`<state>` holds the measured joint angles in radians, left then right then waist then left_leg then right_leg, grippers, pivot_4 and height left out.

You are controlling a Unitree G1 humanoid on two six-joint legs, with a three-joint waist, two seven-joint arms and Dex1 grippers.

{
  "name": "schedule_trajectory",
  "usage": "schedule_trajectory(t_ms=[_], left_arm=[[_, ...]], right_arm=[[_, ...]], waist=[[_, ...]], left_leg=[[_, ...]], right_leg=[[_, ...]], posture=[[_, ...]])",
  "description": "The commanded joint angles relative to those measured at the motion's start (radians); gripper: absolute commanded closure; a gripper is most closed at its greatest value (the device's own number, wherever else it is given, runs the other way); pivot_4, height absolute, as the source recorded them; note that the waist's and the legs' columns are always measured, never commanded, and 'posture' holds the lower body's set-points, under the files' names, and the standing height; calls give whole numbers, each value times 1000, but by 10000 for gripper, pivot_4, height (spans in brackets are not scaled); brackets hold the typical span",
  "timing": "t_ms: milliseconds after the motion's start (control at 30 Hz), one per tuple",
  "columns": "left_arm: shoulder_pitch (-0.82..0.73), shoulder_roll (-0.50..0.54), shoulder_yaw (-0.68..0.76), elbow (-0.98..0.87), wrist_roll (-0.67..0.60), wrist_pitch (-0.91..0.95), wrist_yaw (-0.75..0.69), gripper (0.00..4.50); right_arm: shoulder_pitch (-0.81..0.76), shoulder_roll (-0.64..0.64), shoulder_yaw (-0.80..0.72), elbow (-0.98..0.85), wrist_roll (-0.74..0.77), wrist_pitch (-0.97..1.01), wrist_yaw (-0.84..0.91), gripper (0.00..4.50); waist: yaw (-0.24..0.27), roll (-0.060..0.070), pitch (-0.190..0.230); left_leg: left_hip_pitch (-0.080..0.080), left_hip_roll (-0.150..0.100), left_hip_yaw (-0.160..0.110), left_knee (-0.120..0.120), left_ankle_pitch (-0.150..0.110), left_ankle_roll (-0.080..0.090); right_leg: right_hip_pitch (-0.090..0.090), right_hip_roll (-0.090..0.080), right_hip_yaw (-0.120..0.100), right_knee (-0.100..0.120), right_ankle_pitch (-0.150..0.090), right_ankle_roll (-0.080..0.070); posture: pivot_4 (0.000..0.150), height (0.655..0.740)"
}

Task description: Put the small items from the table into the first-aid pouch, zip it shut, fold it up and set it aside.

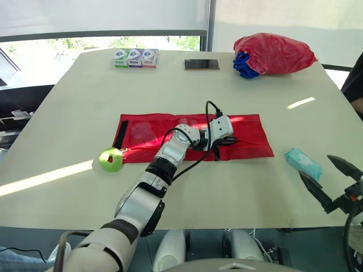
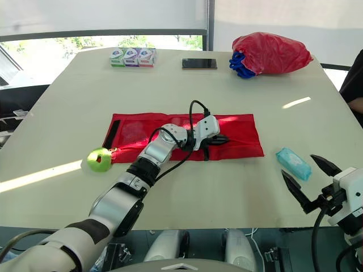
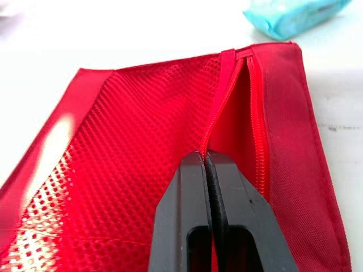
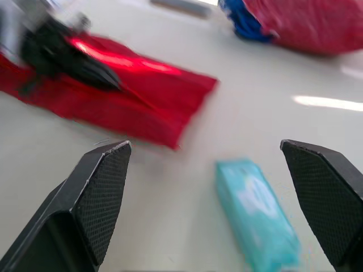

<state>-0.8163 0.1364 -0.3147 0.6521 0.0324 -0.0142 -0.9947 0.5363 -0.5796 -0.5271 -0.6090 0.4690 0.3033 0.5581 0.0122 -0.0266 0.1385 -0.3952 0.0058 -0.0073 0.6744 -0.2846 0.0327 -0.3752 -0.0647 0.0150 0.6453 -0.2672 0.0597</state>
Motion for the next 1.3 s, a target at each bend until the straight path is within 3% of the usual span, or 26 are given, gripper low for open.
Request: schedule_trajectory(t_ms=[33, 233, 400, 500, 533, 767, 900, 1033, 1167, 1300], left_arm=[[4, -5, 12, -55, -26, -28, -15, 44589], [16, -7, 12, -75, -31, -20, -21, 44589], [16, -6, 11, -82, -33, -15, -18, 44589], [17, -4, 13, -90, -34, -12, -14, 45000], [17, -4, 14, -92, -35, -11, -13, 45000], [23, -4, 14, -100, -38, -5, -13, 45000], [14, -6, 22, -95, -46, 4, -14, 45000], [5, -11, 26, -85, -57, 14, -13, 45000], [9, -20, 22, -89, -59, 18, -19, 45000], [13, -30, 18, -96, -62, 22, -26, 45000]], right_arm=[[-72, -47, 30, 103, -18, 25, 30, 0], [-268, -132, 120, 352, -46, 59, 115, 0], [-341, -178, 187, 489, -88, 43, 198, 0], [-365, -180, 193, 522, -97, 22, 218, 8013], [-369, -177, 190, 522, -94, 24, 220, 14007], [-365, -161, 176, 495, -109, 9, 203, 38322], [-319, -179, 152, 354, -78, 68, 197, 38322], [-276, -209, 169, 72, 26, 282, 171, 38322], [-364, -196, 304, -111, 83, 490, 60, 38322], [-495, -215, 482, -105, -32, 652, -79, 38322]], waist=[[0, 0, 0], [0, 2, -1], [3, 3, -1], [1, 3, -1], [1, 3, -1], [0, 3, -1], [1, 5, -1], [0, 5, -1], [-1, 5, -1], [4, 4, -1]], left_leg=[[0, 0, 0, 0, 0, 0], [0, 0, 1, 0, 0, 0], [0, 0, 1, 0, 0, 0], [0, -1, 1, 0, 0, 0], [0, 0, 1, 0, 0, 0], [0, 0, 1, 0, 0, 0], [0, 0, 0, 0, 0, 0], [0, 0, 0, 0, 0, 0], [0, 0, -1, 0, 0, 0], [-1, -1, -1, 1, 0, 0]], right_leg=[[0, 0, 0, 0, 0, 0], [0, 0, 1, 0, 0, 0], [0, 0, 0, -1, 0, 0], [0, 0, 1, -1, 0, 0], [0, 0, 1, 0, 0, 0], [0, 0, 1, 0, 0, 0], [0, 0, 1, 0, 0, 0], [0, 0, 0, 0, 0, 0], [0, 0, 0, 0, 0, 0], [0, 0, -1, -1, 0, 0]], posture=[[1500, 7400], [1500, 7400], [1500, 7400], [1500, 7400], [1500, 7400], [1500, 7400], [1500, 7400], [1500, 7400], [1500, 7400], [1500, 7400]])
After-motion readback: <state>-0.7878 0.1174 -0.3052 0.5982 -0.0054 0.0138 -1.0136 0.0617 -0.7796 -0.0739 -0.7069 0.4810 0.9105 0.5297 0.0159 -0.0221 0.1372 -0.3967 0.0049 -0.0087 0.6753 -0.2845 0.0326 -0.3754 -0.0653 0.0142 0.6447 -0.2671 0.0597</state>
